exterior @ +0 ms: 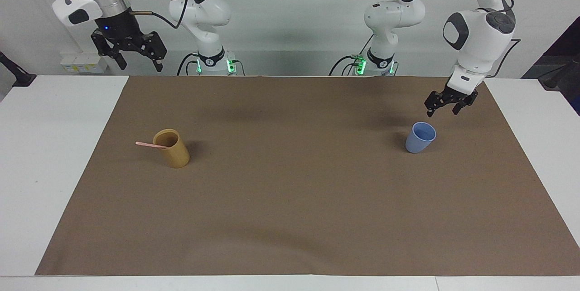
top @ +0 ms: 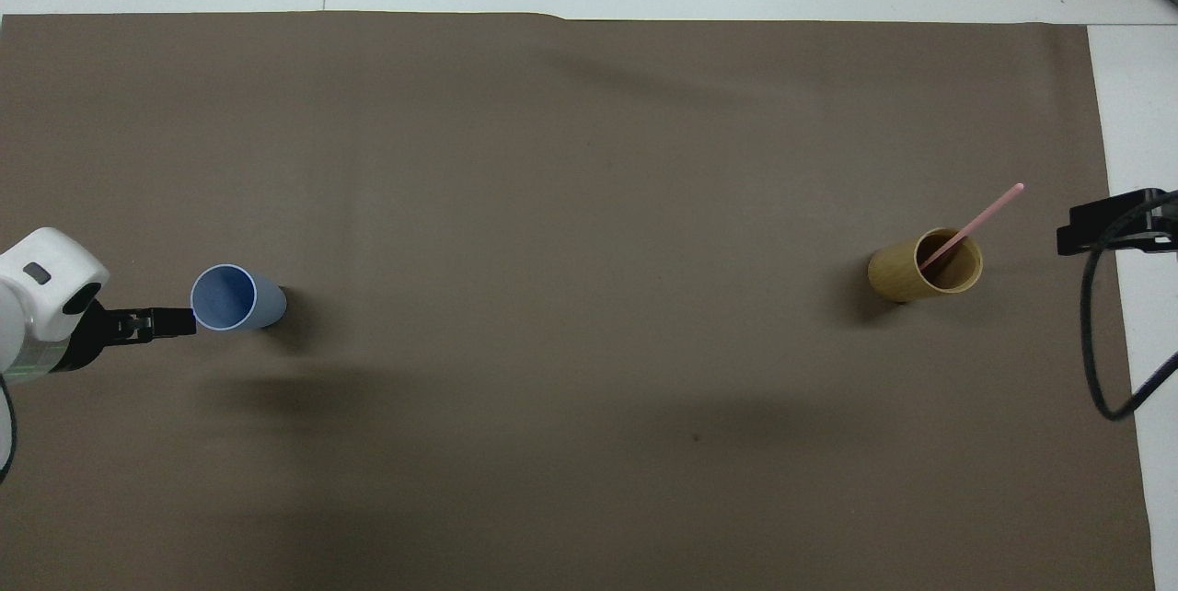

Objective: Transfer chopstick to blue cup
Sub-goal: 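Reach the left gripper to the light blue cup and grasp it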

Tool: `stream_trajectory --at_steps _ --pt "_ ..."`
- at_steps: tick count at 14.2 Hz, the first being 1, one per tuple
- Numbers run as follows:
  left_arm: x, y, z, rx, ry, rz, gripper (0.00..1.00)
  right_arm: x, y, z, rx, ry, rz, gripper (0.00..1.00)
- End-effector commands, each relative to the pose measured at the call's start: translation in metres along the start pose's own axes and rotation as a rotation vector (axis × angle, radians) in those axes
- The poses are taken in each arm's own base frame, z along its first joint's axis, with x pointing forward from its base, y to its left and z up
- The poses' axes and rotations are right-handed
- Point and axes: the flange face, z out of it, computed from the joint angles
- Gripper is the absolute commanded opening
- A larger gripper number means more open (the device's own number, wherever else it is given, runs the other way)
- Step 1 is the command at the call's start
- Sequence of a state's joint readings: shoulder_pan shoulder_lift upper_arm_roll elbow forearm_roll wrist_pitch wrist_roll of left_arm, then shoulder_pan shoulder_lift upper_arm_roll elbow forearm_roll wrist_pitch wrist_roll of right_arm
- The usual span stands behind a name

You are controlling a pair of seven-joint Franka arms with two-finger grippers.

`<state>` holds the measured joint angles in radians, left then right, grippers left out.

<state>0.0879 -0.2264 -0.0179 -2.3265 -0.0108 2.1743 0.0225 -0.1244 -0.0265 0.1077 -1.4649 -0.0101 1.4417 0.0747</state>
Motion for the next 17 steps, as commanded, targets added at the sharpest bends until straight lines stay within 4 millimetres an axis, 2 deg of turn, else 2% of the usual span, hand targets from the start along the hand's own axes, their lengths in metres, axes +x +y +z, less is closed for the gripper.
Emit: stream_trajectory --at_steps 1,2,8,10,13,15,17 --pt "0.003 -0.004 0.015 0.01 0.024 0.0 1.0 -0.003 0.003 -0.001 0.018 0.001 0.001 1.0" --pt "0.004 -0.004 0.025 0.01 0.021 -0.001 1.0 -0.003 0.003 -0.001 0.018 0.001 0.001 1.0" --pt "0.02 -0.004 0.055 0.008 0.061 -0.022 1.0 -0.003 0.003 -0.001 0.018 0.001 0.001 1.0" --pt "0.021 -0.005 0.061 0.008 0.07 -0.029 1.0 -0.003 0.003 -0.001 0.018 0.001 0.001 1.0" --pt "0.02 0.006 0.061 0.006 0.05 -0.016 0.97 -0.003 0.003 -0.001 0.018 0.001 0.001 1.0" --pt "0.019 0.006 0.062 0.006 0.029 -0.018 0.8 -0.003 0.003 -0.001 0.018 0.001 0.001 1.0" --pt "0.018 0.006 0.062 0.006 0.013 -0.015 0.54 -0.003 0.003 -0.001 0.018 0.001 0.001 1.0"
